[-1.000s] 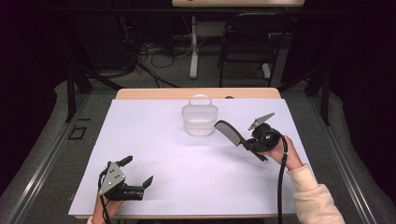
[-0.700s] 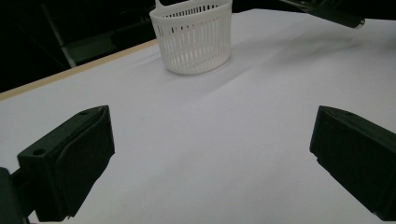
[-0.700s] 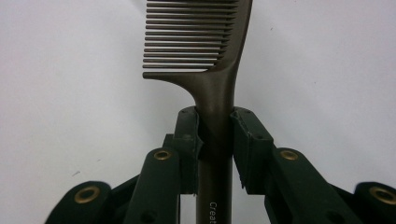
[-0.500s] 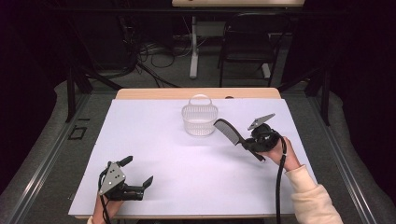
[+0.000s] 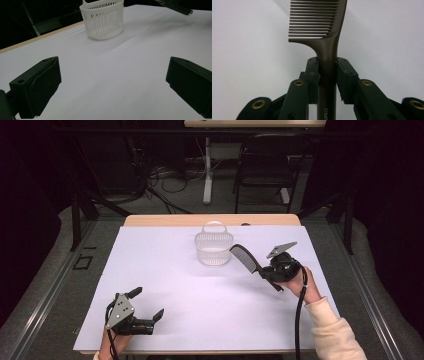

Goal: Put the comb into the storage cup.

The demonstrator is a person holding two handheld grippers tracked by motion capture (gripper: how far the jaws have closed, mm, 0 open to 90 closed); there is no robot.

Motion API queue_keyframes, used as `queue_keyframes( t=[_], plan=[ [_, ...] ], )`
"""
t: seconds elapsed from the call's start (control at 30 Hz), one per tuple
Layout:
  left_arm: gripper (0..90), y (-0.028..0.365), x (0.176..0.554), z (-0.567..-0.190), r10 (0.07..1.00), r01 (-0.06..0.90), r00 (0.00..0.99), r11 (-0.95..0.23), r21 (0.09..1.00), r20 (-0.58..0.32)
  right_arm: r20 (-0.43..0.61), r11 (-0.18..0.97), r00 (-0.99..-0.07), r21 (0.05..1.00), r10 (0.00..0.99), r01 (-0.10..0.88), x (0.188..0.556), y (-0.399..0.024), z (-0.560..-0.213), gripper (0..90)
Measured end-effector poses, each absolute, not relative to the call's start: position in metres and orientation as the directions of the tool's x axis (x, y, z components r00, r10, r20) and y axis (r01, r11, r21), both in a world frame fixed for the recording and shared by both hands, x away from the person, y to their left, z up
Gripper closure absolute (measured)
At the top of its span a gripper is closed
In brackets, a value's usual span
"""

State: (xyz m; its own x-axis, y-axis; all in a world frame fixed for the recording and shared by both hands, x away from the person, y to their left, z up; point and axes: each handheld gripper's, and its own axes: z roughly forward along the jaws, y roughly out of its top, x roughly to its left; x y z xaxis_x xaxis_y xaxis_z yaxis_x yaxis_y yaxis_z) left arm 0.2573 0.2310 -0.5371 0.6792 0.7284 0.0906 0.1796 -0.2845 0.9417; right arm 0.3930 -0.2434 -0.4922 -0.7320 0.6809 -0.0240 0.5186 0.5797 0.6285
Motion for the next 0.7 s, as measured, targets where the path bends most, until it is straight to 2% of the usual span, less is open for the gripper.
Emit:
queue_keyframes(
  t=[0.7],
  plan=[
    [0.0, 0.2310, 0.2581, -0.5376, 0.728, 0.184, 0.680, -0.286, 0.940, 0.089, -0.050, 0.579, -0.721, 0.634, 0.692, 0.512, 0.3967, -0.2422, -0.4907, 72.6]
  ],
)
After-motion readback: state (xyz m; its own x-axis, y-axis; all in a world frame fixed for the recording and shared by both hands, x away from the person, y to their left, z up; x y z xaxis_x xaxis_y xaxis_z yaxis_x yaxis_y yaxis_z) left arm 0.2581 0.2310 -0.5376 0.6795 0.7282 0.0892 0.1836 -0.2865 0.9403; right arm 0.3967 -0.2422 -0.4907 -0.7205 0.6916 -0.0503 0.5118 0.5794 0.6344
